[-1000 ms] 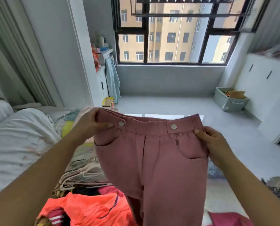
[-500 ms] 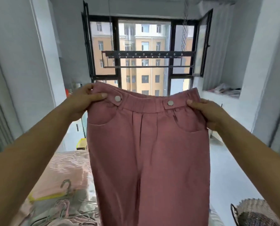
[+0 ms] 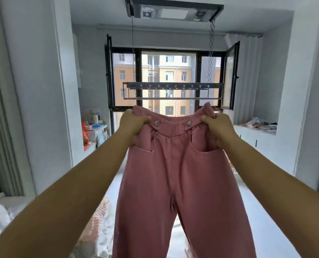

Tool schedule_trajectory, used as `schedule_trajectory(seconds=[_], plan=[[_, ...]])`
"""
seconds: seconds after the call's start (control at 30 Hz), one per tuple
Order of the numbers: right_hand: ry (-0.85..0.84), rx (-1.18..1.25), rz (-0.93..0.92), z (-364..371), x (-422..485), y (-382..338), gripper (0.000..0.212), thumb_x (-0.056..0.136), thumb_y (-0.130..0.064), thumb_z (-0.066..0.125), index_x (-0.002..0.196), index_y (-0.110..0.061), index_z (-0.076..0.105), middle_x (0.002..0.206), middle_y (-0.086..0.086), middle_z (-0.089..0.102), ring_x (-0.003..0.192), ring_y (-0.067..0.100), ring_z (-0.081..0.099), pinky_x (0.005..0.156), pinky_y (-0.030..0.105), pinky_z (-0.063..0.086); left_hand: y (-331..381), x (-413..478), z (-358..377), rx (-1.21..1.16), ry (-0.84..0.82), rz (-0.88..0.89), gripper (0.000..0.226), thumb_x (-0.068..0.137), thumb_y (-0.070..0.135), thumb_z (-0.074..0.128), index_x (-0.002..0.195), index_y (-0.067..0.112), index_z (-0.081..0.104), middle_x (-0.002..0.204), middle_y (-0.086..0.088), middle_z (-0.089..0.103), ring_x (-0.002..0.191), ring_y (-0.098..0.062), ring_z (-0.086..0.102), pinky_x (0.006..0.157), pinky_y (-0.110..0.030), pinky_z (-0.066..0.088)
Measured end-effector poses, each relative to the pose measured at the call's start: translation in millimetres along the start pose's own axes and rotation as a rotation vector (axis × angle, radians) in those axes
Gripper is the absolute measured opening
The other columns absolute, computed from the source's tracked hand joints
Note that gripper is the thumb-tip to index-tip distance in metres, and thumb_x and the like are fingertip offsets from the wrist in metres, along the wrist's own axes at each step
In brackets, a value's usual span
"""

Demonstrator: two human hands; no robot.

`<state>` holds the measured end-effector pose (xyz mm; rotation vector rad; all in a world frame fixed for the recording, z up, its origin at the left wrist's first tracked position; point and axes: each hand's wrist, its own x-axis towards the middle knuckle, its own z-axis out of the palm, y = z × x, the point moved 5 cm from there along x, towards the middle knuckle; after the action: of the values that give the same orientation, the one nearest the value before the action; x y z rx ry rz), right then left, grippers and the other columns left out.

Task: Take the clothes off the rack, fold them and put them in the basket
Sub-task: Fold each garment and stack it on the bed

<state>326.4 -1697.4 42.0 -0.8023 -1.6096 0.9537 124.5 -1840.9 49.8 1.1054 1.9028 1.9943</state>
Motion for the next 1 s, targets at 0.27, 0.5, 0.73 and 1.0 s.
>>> schedule_trajectory(seconds=[0.27,0.5,0.73,1.0], plan=[[-0.321,0.446,0.215,56,-37,10,0.031,0.096,-0.033,0.050,0.098,-0.007,0.067,0.080,0.006,0.071,0.070,0.014,0.069,0.059,0.023,0.055,-4,-50,84,-0.013,-0.199,0.257,0.027,0.089,0.005,0.055,0.113,0.014,0.052,0.095,0.000,0.060,0.088,-0.014,0.060,0.084,-0.029,0.051],[-0.238,0.457,0.166,41,-22,14,0.019,0.087,-0.015,0.063,0.103,-0.005,0.063,0.082,0.007,0.066,0.071,0.017,0.064,0.061,0.025,0.056,-35,-53,78,-0.467,-0.576,0.056,0.032,0.095,0.000,0.043,0.125,0.006,0.053,0.109,0.000,0.066,0.103,-0.013,0.063,0.093,-0.026,0.050],[-0.211,0.464,0.078,32,6,-5,0.013,0.088,-0.018,0.058,0.079,-0.018,0.067,0.063,-0.008,0.070,0.069,0.010,0.064,0.068,0.024,0.054,-164,-32,-3,0.117,-0.140,-0.254,0.045,0.086,0.030,0.064,0.121,0.007,0.047,0.119,-0.013,0.055,0.102,-0.023,0.053,0.076,-0.028,0.045],[-0.267,0.597,0.125,37,16,8,0.017,0.089,-0.019,0.057,0.076,-0.019,0.068,0.066,-0.006,0.071,0.065,0.010,0.066,0.073,0.028,0.055,-236,-73,6,0.002,-0.287,-0.551,0.066,0.089,0.064,0.030,0.133,0.017,0.045,0.143,-0.007,0.043,0.136,-0.022,0.032,0.109,-0.045,0.021]])
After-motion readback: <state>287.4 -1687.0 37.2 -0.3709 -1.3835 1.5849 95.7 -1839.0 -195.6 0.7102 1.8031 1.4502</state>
